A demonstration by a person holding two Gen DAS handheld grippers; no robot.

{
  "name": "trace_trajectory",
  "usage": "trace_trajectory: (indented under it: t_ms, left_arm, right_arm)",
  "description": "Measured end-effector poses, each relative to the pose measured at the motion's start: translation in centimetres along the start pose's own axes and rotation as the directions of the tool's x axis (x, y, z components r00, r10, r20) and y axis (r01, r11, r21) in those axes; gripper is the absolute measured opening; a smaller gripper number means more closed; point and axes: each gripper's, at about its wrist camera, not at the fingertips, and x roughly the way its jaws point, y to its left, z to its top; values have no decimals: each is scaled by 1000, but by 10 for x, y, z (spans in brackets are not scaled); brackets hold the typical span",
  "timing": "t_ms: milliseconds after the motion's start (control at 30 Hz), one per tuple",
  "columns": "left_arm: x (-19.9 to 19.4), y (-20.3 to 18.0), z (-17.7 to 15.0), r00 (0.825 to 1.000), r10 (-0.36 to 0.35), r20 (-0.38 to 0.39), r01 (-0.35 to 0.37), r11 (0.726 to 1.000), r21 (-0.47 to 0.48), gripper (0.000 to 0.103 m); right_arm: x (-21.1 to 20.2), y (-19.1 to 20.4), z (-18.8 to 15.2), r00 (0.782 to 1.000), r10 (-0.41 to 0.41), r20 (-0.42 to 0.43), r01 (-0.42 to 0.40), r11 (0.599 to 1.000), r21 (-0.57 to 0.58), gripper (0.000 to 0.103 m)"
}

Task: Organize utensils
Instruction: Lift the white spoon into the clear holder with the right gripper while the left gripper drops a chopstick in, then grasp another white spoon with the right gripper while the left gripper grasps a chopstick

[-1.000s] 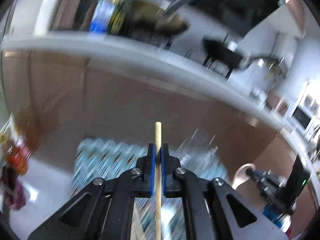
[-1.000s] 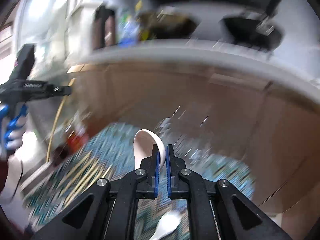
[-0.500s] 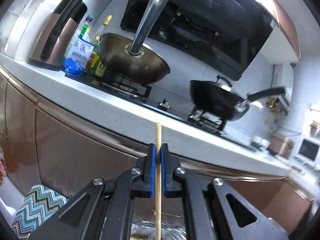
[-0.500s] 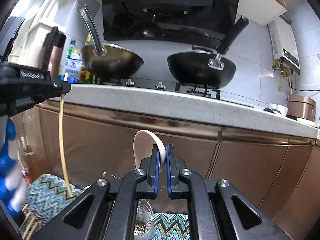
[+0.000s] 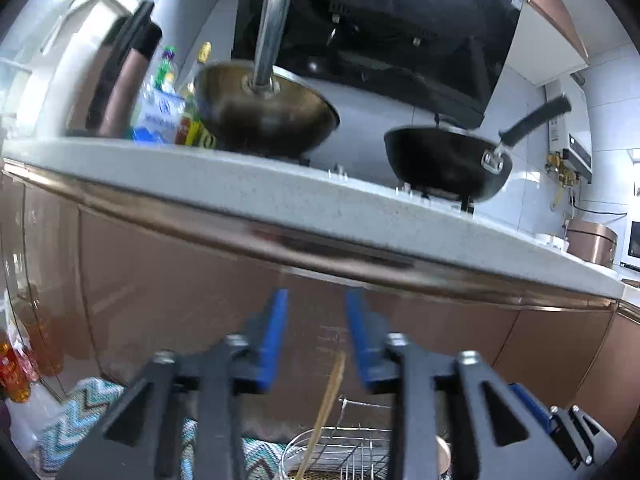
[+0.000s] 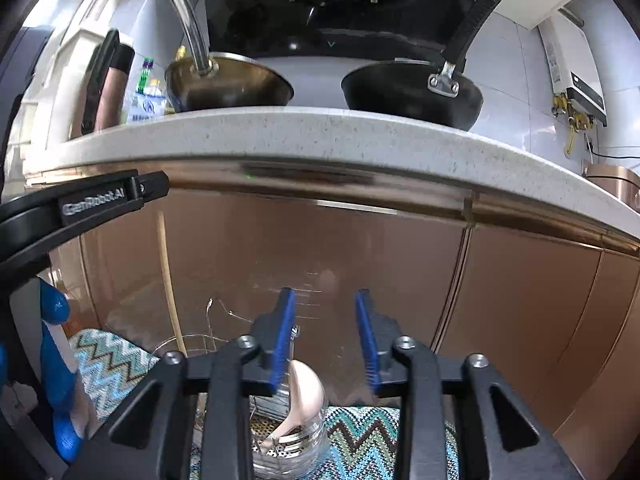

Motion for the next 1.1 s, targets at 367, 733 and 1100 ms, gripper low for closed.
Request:
trace_trajectory:
  t_ms: [367, 733, 1100]
  left_arm:
    - [-112, 40, 91, 997, 54, 59, -59, 995, 84, 42]
    - [-216, 123, 106, 980, 74, -185, -60, 995, 80, 43]
    - [-207, 169, 3, 775, -63, -629, 55, 998, -32, 43]
  right_arm:
    - [-100, -2, 60, 995, 36, 89, -36, 999, -2, 33]
    - [-217, 0, 82, 987, 130, 95, -134, 990, 33, 35]
    - [-236, 7, 19, 948, 271, -167, -260, 962, 87, 35]
